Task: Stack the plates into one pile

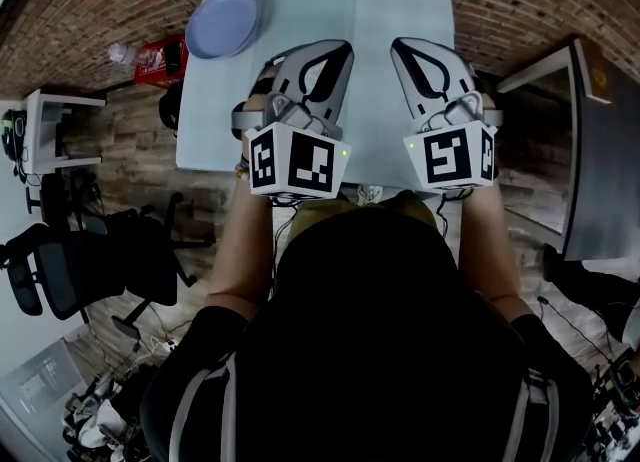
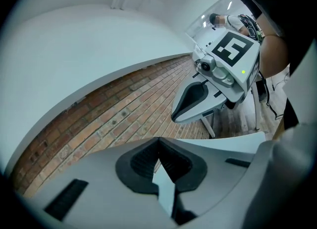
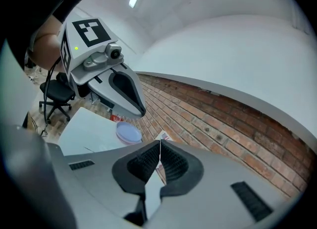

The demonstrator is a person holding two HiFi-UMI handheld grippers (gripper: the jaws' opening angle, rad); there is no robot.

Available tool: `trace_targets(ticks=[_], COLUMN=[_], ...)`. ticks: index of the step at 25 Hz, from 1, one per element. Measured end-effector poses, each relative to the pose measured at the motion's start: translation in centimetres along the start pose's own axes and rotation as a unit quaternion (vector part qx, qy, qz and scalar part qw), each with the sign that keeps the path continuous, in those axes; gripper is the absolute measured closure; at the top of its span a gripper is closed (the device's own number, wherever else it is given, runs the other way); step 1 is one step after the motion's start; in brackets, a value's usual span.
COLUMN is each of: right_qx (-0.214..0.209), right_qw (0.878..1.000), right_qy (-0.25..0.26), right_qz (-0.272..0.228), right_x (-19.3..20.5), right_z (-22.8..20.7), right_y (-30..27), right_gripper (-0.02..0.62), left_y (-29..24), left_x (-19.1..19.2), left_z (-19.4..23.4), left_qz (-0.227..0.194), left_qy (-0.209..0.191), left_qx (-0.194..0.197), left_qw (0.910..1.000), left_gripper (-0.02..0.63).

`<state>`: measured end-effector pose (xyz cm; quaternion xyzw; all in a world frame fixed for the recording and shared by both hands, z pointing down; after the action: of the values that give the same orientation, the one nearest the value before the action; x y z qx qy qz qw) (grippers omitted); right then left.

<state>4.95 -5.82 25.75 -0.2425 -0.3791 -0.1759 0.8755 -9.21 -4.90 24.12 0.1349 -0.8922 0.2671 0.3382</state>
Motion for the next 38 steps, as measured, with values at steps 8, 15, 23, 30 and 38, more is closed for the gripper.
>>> trace_targets(ticks=[8, 15, 23, 30, 38], right_qx=[0.007, 0.012, 0.009, 0.005, -0.001], right_qw=[1.0, 1.0, 1.0, 1.0, 1.0], right_qy=[0.004, 0.004, 0.005, 0.015, 0.017], right_qz=[-0.007, -0.008, -0.007, 0.0, -0.001], right_x=[-0.3, -0.4, -0.7, -1.1, -1.2], right_z=[-0.3, 0.0, 0.4, 0.5, 0.8], right_y=[0.8, 0.9, 0.8, 0.7, 0.4], right_gripper=[0.558, 0.56, 0.558, 0.56, 0.56], left_y=[-0.1, 0.3, 0.5, 0.6, 0.7], left_x=[-0.8, -0.7, -0.3, -0.3, 0.1], left_z=[-0.1, -0.1, 0.0, 0.2, 0.3], left_qz=[-0.006, -0.008, -0.007, -0.009, -0.008], left_qy=[-0.008, -0.009, -0.007, -0.008, -0.007], left_qx=[-0.005, -0.009, -0.012, -0.012, -0.014], left_qw=[0.9999, 0.9999, 0.9999, 0.9999, 0.9999], left_gripper=[0.583, 0.583, 0.583, 0.583, 0.583])
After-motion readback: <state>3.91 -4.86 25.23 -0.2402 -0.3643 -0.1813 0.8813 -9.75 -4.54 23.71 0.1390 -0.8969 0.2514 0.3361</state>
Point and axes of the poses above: the fingertips, and each gripper's own axes: y backward along the fingers, z to its left, x out of its underside, the point moved 9 cm from there along y, backward along the fingers, and after that the axes turned 8 degrees about z, right-handed, at the moved point
